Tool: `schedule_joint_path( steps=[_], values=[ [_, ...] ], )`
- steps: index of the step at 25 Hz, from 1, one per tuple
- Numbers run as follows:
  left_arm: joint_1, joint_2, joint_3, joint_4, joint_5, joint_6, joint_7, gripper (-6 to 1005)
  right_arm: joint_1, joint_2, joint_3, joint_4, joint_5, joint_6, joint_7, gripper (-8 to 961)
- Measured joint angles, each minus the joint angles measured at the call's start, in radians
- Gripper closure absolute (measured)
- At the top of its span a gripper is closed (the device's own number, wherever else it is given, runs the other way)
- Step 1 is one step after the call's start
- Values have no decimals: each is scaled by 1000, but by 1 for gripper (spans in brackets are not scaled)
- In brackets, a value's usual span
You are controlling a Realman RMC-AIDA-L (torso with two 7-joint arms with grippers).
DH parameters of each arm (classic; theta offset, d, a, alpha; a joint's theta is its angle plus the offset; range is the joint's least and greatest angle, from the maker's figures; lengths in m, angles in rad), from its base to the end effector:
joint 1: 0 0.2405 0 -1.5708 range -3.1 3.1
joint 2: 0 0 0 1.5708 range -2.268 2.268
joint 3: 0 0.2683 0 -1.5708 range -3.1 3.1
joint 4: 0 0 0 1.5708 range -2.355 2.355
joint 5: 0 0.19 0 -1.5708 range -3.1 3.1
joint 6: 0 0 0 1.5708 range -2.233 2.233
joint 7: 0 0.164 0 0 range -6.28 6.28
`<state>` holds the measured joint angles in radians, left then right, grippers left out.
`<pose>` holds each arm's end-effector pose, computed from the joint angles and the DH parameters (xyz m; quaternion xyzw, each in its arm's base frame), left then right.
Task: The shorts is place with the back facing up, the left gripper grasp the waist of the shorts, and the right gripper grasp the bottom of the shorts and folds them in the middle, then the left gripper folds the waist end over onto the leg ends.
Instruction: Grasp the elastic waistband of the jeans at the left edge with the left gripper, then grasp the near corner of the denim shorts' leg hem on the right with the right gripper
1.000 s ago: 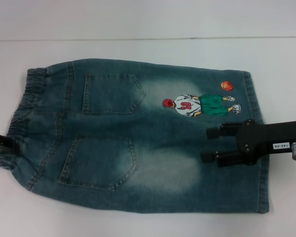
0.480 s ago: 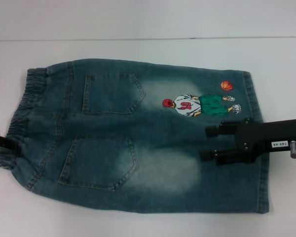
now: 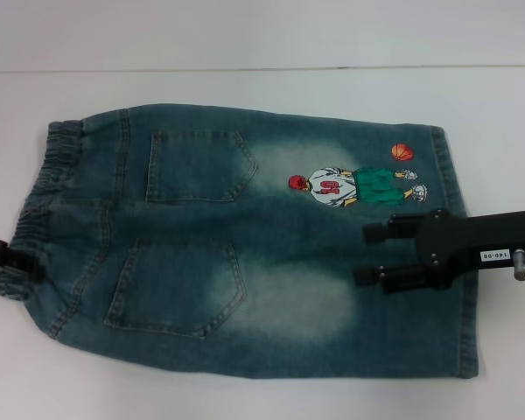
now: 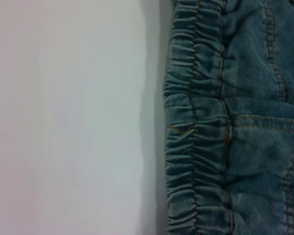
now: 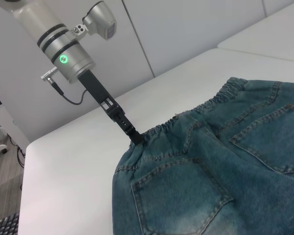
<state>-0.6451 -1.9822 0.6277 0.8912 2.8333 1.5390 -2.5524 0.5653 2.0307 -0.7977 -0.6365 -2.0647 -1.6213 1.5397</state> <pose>-0.3367 0.3432 0.0486 -0.7287 -0.6447 0.0914 0.2123 0.2503 0.3167 -0.0279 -0.9485 0.2535 0.1858 0.0389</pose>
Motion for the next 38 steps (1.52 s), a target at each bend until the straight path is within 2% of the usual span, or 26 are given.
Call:
schedule_joint_path(
  steps=[7, 18, 28, 32, 36, 38],
  values=[
    [-11, -4, 0, 1, -9, 19, 13, 213, -3, 0, 0, 0, 0, 0, 4, 98],
    [-24, -15, 3, 4, -10, 13, 38, 627, -9, 0, 6, 0, 0, -7, 7, 98],
    [-31, -22, 3, 6, -12, 15, 60, 806, -9, -2, 9, -8, 9, -13, 31, 98],
    [-34, -24, 0, 8, -27, 21, 70, 854, 6, -24, 30, -23, 10, -38, 148, 98],
    [-34, -16, -9, 21, -81, 34, 89, 904, 17, -73, 27, -105, -4, -113, 313, 98],
    [-33, -15, -10, 36, -96, 36, 95, 929, 18, -87, 29, -152, -30, -166, 355, 99]
  ],
)
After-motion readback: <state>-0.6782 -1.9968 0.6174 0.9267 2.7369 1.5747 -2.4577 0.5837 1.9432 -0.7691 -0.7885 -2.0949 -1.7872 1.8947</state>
